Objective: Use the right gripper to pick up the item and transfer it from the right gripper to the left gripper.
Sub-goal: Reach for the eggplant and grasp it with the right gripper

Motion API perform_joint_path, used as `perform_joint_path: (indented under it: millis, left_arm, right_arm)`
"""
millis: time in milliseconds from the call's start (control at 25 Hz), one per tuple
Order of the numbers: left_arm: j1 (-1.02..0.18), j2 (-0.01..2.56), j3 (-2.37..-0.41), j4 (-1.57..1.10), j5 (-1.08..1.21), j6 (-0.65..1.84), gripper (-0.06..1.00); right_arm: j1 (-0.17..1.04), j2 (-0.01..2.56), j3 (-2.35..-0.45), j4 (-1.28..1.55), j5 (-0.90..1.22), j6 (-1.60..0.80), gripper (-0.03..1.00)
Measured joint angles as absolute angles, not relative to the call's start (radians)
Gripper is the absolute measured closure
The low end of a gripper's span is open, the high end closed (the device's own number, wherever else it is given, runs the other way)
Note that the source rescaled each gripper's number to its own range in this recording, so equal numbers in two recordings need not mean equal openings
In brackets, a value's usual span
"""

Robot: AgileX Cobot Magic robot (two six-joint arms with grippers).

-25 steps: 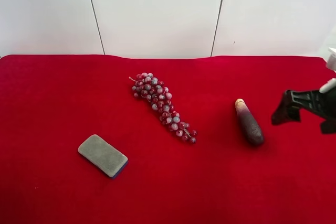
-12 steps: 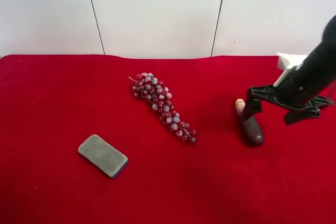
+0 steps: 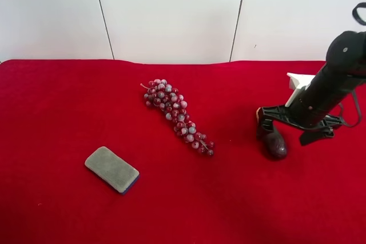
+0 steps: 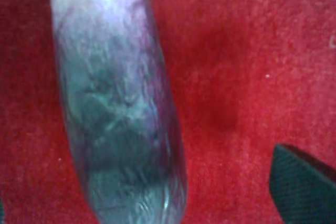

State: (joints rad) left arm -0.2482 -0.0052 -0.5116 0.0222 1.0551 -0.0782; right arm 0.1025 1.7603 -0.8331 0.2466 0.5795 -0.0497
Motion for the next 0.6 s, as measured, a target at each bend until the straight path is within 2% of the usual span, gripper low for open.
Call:
perform_joint_path:
  millis: [600]
  left_arm:
    - [-0.248, -0.005, -0.512, 0.022, 1.055, -0.078, -0.06]
  right_arm:
    - [0.102, 1.817, -0.834, 0.236, 0.587, -0.052, -0.03]
